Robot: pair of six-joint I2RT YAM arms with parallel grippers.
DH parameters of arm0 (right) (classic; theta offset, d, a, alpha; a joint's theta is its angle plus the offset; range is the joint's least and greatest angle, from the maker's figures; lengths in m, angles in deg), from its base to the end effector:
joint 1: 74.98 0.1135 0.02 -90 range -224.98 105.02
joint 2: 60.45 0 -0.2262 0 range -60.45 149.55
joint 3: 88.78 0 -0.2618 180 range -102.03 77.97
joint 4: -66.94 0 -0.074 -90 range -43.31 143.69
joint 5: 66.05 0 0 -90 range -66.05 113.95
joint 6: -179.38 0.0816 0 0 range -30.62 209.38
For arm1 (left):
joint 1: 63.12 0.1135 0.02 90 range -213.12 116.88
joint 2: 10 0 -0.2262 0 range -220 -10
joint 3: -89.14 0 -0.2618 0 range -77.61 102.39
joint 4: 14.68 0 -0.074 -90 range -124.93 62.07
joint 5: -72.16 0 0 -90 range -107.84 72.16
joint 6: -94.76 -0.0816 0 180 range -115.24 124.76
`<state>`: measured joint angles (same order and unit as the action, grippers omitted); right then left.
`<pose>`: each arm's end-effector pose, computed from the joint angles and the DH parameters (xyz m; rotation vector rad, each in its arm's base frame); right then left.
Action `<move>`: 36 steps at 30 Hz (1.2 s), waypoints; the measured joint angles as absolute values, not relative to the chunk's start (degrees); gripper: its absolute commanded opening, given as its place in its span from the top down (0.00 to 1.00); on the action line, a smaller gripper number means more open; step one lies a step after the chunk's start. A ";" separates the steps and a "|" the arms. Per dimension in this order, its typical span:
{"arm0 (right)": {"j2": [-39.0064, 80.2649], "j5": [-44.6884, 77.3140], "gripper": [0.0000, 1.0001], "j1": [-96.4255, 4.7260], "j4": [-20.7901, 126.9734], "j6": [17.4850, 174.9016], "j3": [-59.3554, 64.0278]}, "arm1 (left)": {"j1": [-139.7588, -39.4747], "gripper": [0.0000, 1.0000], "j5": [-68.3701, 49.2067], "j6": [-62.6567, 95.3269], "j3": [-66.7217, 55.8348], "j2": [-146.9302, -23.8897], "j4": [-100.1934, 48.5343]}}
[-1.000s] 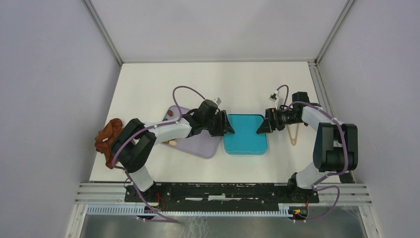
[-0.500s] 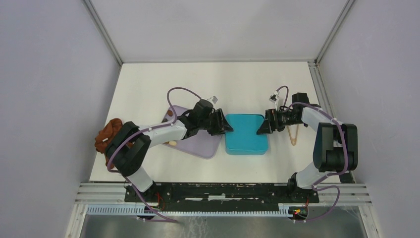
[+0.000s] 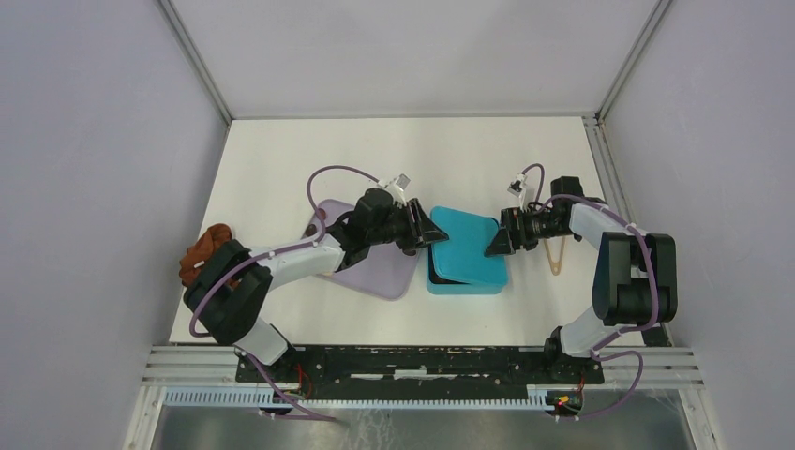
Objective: Pack the chocolate
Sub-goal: Move the packing box to the center of the board.
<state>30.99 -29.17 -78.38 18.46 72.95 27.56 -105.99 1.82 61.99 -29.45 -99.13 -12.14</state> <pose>0.2899 0.0482 0.0982 -0.4345 2.4736 1.1825 0.2634 -0.2819 0.1537 -0.0363 2.3037 -1.3694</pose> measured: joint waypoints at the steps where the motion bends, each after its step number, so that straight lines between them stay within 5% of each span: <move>1: 30.99 -29.17 0.07 -78.35 18.46 72.93 27.56 | -105.99 0.56 1.88 62.25 -29.71 -99.13 -11.62; 15: 30.99 -29.17 0.06 -78.18 18.31 72.58 27.56 | -105.99 0.62 3.24 64.02 -29.21 -102.78 -10.11; 21: 30.99 -29.39 0.03 -78.07 18.14 72.56 27.56 | -105.97 0.98 3.26 64.09 -27.72 -103.10 -12.16; 36: 30.75 -33.41 0.02 -85.83 2.64 60.78 12.96 | -105.12 0.98 5.29 66.03 -30.06 -100.98 -6.11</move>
<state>30.75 -33.41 -85.83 2.64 60.78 12.96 -105.12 5.29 66.03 -30.06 -100.98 -6.11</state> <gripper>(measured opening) 0.978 0.174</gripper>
